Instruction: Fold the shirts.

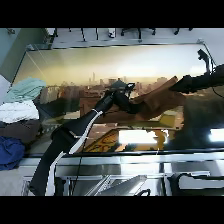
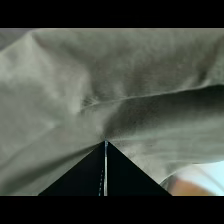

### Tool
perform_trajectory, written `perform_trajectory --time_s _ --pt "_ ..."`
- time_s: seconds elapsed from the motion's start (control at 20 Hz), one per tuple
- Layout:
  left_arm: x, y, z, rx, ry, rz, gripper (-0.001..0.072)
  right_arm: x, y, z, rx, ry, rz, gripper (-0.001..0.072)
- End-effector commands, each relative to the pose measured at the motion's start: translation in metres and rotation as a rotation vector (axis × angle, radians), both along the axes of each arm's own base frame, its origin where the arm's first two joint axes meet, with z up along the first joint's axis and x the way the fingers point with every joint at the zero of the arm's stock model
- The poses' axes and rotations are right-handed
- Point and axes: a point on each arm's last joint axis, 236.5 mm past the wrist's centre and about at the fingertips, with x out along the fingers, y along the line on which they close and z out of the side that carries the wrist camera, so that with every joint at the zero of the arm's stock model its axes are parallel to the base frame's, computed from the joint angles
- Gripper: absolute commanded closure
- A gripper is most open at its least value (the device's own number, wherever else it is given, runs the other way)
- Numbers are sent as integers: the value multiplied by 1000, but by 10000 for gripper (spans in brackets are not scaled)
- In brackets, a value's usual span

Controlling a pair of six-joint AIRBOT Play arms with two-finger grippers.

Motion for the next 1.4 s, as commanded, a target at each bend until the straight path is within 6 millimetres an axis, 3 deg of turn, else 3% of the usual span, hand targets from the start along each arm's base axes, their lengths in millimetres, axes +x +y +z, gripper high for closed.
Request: perform_trajectory --time_s 0.0,0.1,0.15,0.2,0.3,0.35,0.45,0.55,0.65,0.8,0.85,0.9,0.95,1.0,1.1,1.25,1.35 --pt "-6 -14 15 -60 37 4 691 -11 3 6 9 20 26 691" --pt "0 -9 64 -120 40 -7 691 -13 5 9 8 16 32 691" --pt "12 4 104 -159 3 3 691 -13 7 11 8 15 33 691" --pt "23 20 145 -198 -48 9 691 -13 11 12 11 18 33 691" --pt "43 76 232 -250 -156 61 691 -8 31 16 18 6 39 691" --pt "48 107 275 -276 -219 103 691 -4 49 18 19 -14 52 690" --pt "48 178 357 -326 -372 224 691 6 109 23 30 -71 99 690" --pt "31 234 412 -338 -513 294 691 16 190 23 47 -149 132 690" --pt "10 276 443 -323 -617 343 691 20 280 12 76 -224 140 690" --pt "-10 312 441 -270 -676 378 691 13 420 -21 144 -329 93 681" --pt "-13 317 432 -261 -670 390 691 5 459 -33 160 -359 97 519" --pt "-15 321 422 -254 -664 407 691 -5 491 -45 161 -385 128 215" --pt "-15 325 413 -251 -655 426 691 -10 503 -54 140 -398 173 175" --pt "-15 330 407 -246 -648 443 691 -9 498 -59 119 -375 206 175" --pt "-21 341 407 -230 -666 460 691 11 455 -48 107 -295 202 200" --pt "-31 356 426 -227 -722 491 691 55 351 -22 63 -208 137 205" --pt "-38 362 438 -229 -759 505 691 67 271 -27 -19 -97 85 202"
